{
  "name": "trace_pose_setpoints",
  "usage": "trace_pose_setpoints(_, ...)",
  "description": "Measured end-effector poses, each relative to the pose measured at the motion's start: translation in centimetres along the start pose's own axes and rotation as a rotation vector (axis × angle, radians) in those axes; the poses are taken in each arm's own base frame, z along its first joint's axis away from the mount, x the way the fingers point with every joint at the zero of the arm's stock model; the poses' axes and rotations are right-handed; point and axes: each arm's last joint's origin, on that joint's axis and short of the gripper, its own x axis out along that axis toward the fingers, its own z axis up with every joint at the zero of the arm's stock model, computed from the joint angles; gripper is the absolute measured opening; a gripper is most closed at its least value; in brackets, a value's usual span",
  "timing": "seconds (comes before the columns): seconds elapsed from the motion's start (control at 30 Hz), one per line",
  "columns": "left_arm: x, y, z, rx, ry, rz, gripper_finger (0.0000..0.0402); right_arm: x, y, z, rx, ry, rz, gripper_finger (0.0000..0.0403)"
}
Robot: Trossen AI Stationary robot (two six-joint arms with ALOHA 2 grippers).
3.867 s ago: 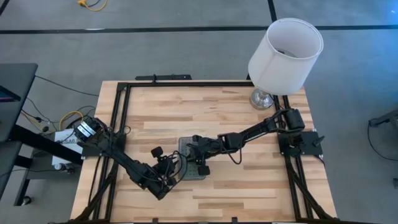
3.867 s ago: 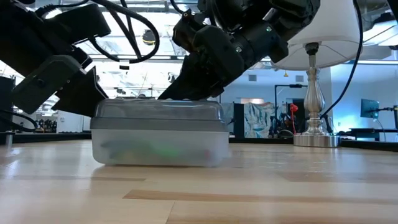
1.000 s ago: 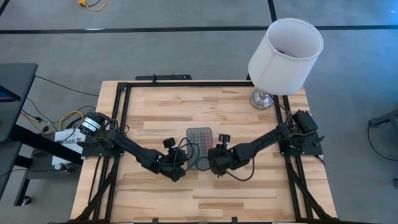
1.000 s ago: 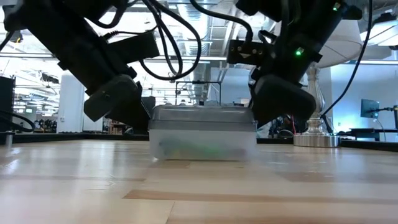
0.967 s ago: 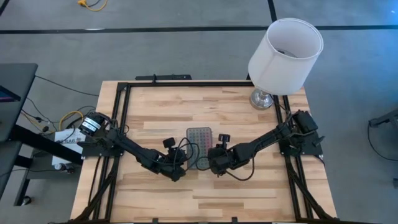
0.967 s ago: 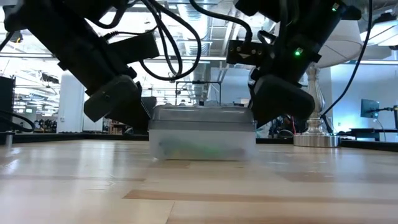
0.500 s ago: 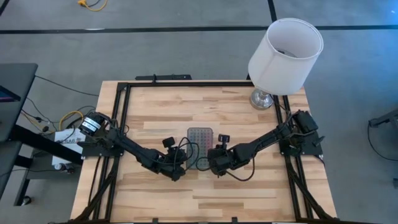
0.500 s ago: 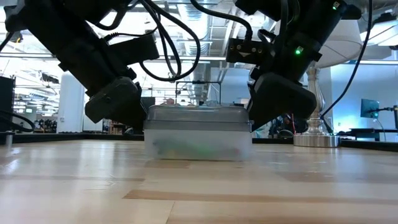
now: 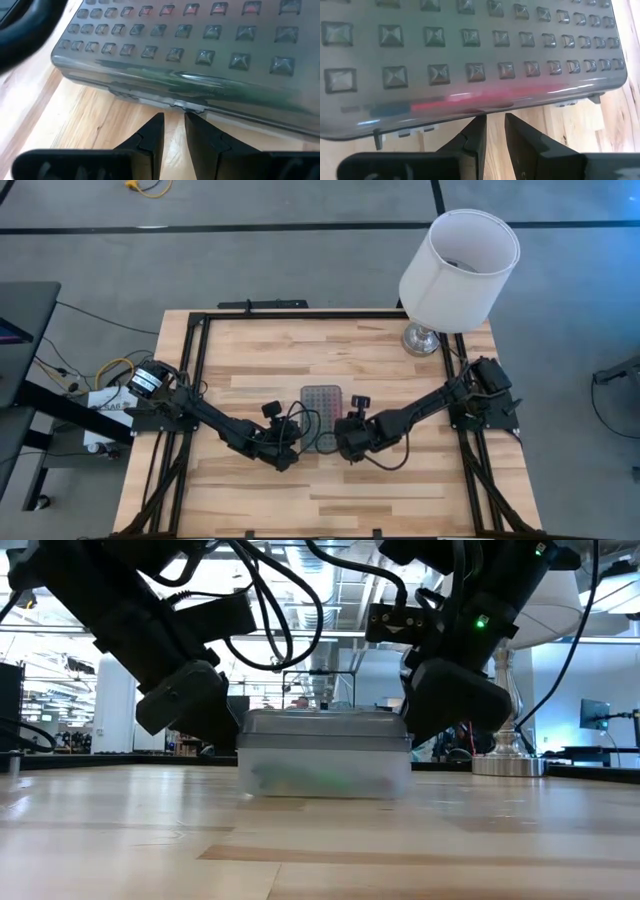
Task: Pick & place school supplies into a supply box
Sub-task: Move the black supply box from the bottom of the table to the center of the table
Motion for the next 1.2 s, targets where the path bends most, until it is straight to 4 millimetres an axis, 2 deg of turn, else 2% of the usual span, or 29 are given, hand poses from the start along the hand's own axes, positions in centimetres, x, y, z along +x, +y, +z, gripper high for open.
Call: trace_pose_setpoints(1.2,-0.03,0.07,-0.08,0.011,0.002,0.018,0.0077,-0.18,0.18,-0.41,0.006,0.029,-0.006,0.0065)
